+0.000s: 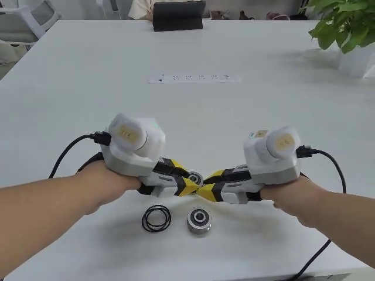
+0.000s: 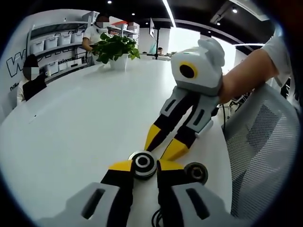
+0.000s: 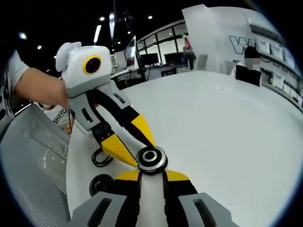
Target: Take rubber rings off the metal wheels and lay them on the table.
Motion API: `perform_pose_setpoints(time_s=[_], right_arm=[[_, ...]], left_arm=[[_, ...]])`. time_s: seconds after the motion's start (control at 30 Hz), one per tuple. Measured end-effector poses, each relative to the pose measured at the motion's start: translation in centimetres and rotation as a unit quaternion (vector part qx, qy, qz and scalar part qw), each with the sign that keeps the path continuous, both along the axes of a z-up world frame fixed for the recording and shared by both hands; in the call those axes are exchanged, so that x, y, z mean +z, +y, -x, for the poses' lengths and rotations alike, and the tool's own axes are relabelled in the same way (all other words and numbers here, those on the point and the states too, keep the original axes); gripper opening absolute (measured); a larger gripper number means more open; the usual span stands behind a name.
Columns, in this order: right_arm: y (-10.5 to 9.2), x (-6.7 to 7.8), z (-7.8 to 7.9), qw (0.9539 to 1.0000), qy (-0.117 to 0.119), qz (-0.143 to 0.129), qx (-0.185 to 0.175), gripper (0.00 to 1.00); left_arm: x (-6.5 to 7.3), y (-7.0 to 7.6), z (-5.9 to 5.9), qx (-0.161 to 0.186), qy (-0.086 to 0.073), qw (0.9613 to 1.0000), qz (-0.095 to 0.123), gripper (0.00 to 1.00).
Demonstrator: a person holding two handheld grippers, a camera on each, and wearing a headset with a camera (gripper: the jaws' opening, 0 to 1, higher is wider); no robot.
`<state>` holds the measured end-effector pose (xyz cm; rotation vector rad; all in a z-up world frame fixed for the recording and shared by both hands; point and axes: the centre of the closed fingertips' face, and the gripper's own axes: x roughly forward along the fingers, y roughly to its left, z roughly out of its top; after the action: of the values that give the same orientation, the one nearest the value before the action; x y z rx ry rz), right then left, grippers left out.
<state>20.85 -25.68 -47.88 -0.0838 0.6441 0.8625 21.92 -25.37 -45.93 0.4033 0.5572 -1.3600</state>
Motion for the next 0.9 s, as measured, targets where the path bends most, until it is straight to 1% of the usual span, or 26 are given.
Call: perform_pose_setpoints(time_s=[0.07, 0.17, 0.27, 0.3, 0.4, 0.6, 0.9], right_arm=[[-0.01, 0.00, -0.03, 1.0000, -0.001, 0.001, 0.001, 0.15], [-0.02, -0.01, -0.07, 1.0000, -0.001, 0.002, 0.001, 0.15], [-0.03, 0.01, -0.06, 1.0000, -0.001, 0.002, 0.001, 0.15], [-0.04, 0.02, -0.04, 1.0000, -0.001, 0.001, 0.000, 0.15], [-0.11, 0.02, -0.02, 1.0000, 0.001, -0.002, -0.002, 0.14], [-0.05, 0.02, 0.02, 1.0000, -0.001, -0.003, -0.002, 0.13], [-0.03, 0.08, 0.13, 0.9998, -0.014, 0.008, 0.009, 0.10]], left_arm=[[-0.04, -0.09, 0.05, -0.001, -0.010, 0.9999, -0.004, 0.11], [-0.12, -0.16, -0.02, -0.003, -0.016, 0.9998, -0.007, 0.11], [-0.15, -0.09, -0.34, 0.004, -0.024, 0.9997, -0.010, 0.08], [-0.17, -0.16, -0.24, 0.005, -0.021, 0.9997, -0.009, 0.07], [-0.16, -0.18, -0.21, 0.008, -0.026, 0.9996, -0.009, 0.07], [-0.12, -0.11, -0.22, 0.012, -0.024, 0.9996, -0.003, 0.07], [-0.12, -0.08, -0.30, 0.020, -0.025, 0.9995, 0.001, 0.07]])
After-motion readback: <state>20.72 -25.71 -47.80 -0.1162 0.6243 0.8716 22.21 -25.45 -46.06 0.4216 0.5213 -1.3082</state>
